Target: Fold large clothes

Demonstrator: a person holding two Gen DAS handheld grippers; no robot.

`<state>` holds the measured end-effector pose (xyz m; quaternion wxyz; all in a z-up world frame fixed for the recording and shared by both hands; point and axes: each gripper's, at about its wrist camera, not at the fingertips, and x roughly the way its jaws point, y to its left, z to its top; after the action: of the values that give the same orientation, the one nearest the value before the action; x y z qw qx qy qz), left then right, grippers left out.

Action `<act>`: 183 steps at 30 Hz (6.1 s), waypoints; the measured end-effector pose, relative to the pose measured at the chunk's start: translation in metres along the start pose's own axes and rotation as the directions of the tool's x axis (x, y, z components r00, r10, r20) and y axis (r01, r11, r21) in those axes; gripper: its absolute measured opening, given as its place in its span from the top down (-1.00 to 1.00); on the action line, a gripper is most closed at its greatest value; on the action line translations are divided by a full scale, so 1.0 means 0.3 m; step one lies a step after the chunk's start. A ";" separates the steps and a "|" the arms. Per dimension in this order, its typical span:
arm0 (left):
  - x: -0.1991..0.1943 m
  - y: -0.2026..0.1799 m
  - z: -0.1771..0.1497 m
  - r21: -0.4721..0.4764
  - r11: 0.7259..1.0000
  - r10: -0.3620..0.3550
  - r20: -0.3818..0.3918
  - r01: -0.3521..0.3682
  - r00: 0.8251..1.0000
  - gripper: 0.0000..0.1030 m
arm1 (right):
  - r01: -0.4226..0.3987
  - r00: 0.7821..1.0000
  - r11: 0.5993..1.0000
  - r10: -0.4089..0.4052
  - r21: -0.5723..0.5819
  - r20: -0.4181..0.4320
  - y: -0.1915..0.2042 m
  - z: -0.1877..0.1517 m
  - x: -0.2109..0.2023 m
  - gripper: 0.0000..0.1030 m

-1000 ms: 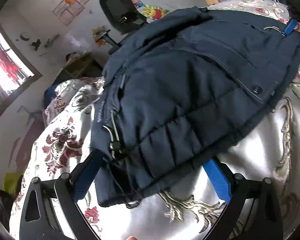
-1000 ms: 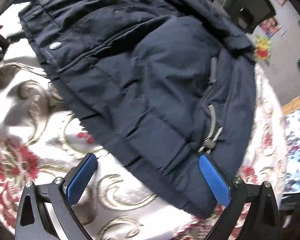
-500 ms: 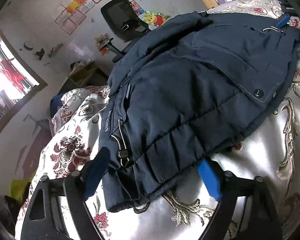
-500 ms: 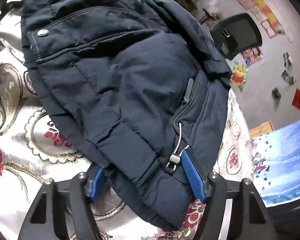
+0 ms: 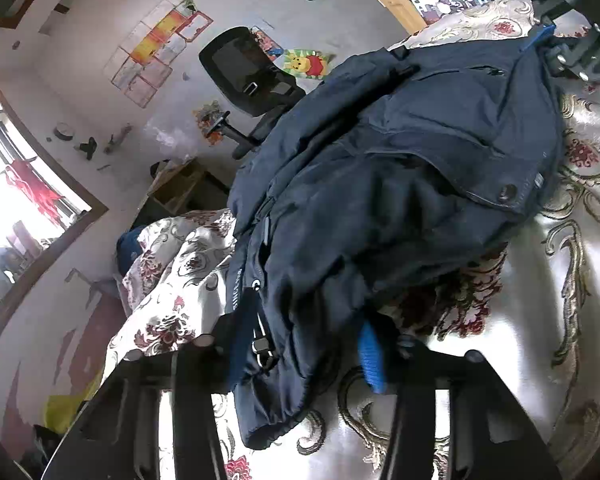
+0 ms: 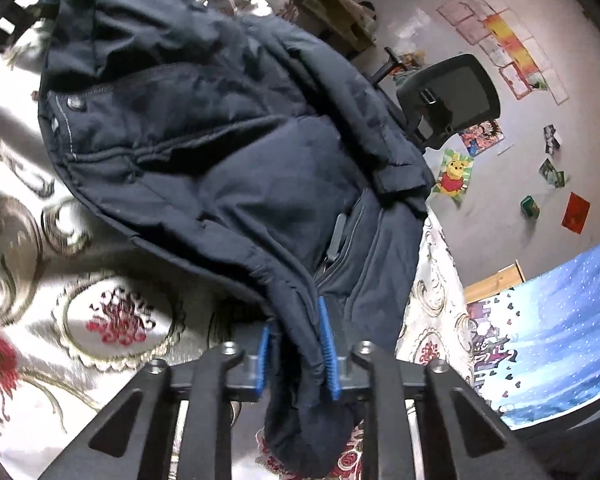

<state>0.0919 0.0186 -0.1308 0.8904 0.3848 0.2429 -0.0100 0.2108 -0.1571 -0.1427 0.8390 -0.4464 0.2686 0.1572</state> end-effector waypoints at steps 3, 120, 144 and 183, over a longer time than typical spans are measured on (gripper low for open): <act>-0.003 0.007 0.015 -0.001 1.000 -0.017 -0.002 0.017 1.000 0.46 | -0.004 1.000 0.999 0.003 0.048 0.013 -0.027 0.025 -0.025 0.74; 0.597 0.689 0.702 -0.614 0.786 -0.059 0.034 0.067 0.998 -0.49 | -0.174 0.964 0.804 0.022 0.568 0.264 -0.822 0.588 0.412 -0.82; 0.526 0.376 0.511 -0.505 0.788 -0.428 -0.036 0.353 0.903 -0.58 | -0.433 0.897 0.732 0.407 0.526 0.172 -0.537 0.355 0.395 -0.89; 0.981 0.573 0.617 -0.703 0.684 -0.375 -0.108 0.196 0.921 -0.90 | -0.321 0.931 0.626 0.346 0.711 0.116 -0.759 0.606 0.845 -0.90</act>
<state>0.4650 0.0616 -0.0351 0.9190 -0.0124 0.3938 -0.0129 0.5862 -0.1251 -0.0580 0.8975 -0.0274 0.3995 0.1845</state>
